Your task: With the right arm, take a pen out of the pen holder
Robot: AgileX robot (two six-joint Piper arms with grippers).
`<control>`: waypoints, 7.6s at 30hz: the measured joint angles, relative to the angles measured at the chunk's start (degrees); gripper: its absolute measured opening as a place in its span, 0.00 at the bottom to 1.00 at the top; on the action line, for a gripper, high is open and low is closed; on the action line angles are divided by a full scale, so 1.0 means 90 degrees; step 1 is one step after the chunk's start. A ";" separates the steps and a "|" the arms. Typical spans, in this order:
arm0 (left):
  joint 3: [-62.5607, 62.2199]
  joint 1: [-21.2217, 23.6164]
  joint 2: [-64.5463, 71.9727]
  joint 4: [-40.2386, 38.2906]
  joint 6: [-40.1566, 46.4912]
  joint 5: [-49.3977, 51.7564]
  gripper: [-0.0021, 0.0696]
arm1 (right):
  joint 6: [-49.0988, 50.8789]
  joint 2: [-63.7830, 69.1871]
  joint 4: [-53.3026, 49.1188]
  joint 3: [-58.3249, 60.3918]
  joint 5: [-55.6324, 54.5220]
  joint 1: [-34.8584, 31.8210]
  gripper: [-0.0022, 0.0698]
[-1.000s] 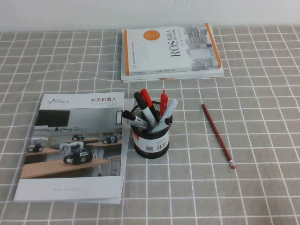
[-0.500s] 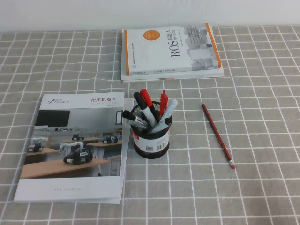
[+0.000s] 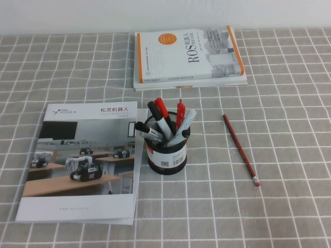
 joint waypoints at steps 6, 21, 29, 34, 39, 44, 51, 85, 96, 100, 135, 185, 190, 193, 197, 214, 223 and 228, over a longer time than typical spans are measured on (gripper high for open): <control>0.0000 0.0000 0.0000 0.0000 0.0000 0.0000 0.02 | -0.0627 0.1704 -0.0222 -0.1123 0.1272 0.0000 0.01; 0.0000 0.0000 0.0000 0.0000 0.0000 0.0000 0.02 | -0.2456 0.5424 -0.0364 -0.3343 0.2500 0.0344 0.01; 0.0000 0.0000 0.0000 0.0000 0.0000 0.0000 0.02 | -0.2839 0.6825 -0.0361 -0.4186 0.1290 0.2267 0.01; 0.0000 0.0000 0.0000 0.0000 0.0000 0.0000 0.02 | -0.3077 0.7521 -0.0469 -0.4290 0.0149 0.3043 0.01; 0.0000 0.0000 0.0000 0.0000 0.0000 0.0000 0.02 | -0.3101 0.7889 -0.0646 -0.4300 -0.0747 0.3628 0.01; 0.0000 0.0000 0.0000 0.0000 0.0000 0.0000 0.02 | -0.3101 0.8187 -0.0662 -0.4619 -0.0448 0.3786 0.04; 0.0000 0.0000 0.0000 0.0000 0.0000 0.0000 0.02 | -0.3101 0.8579 -0.0722 -0.5188 0.0121 0.3813 0.22; 0.0000 0.0000 0.0000 0.0000 0.0000 0.0000 0.02 | -0.1279 0.9340 -0.2092 -0.4310 -0.3541 0.4865 0.63; 0.0000 0.0000 0.0000 0.0000 0.0000 0.0000 0.02 | -0.1170 0.9919 -0.1878 -0.4341 -0.3811 0.4865 0.62; 0.0000 0.0000 0.0000 0.0000 0.0000 0.0000 0.02 | -0.1157 0.9973 -0.1848 -0.4341 -0.3981 0.4865 0.62; 0.0000 0.0000 0.0000 0.0000 0.0000 0.0000 0.02 | -0.0961 1.0274 -0.1801 -0.4756 -0.4056 0.4865 0.51; 0.0000 0.0000 0.0000 0.0000 0.0000 0.0000 0.02 | -0.0693 1.0514 -0.1801 -0.5082 -0.4284 0.4865 0.41; 0.0000 0.0000 0.0000 0.0000 0.0000 0.0000 0.02 | -0.0672 1.0514 -0.1801 -0.5082 -0.4284 0.4865 0.44; 0.0000 0.0000 0.0000 0.0000 0.0000 0.0000 0.02 | -0.0672 1.0422 -0.1801 -0.5082 -0.4215 0.4865 0.46; 0.0000 0.0000 0.0000 0.0000 0.0000 0.0000 0.02 | -0.0672 1.0239 -0.1801 -0.5082 -0.4187 0.4865 0.55; 0.0000 0.0000 0.0000 0.0000 0.0000 0.0000 0.02 | -0.0672 1.0455 -0.1801 -0.5082 -0.4011 0.4865 0.60; 0.0000 0.0000 0.0000 0.0000 0.0000 0.0000 0.02 | -0.0672 1.0511 -0.1801 -0.5082 -0.4091 0.4865 0.44; 0.0000 0.0000 0.0000 0.0000 0.0000 0.0000 0.02 | -0.0672 1.0511 -0.1801 -0.5082 -0.4091 0.4865 0.38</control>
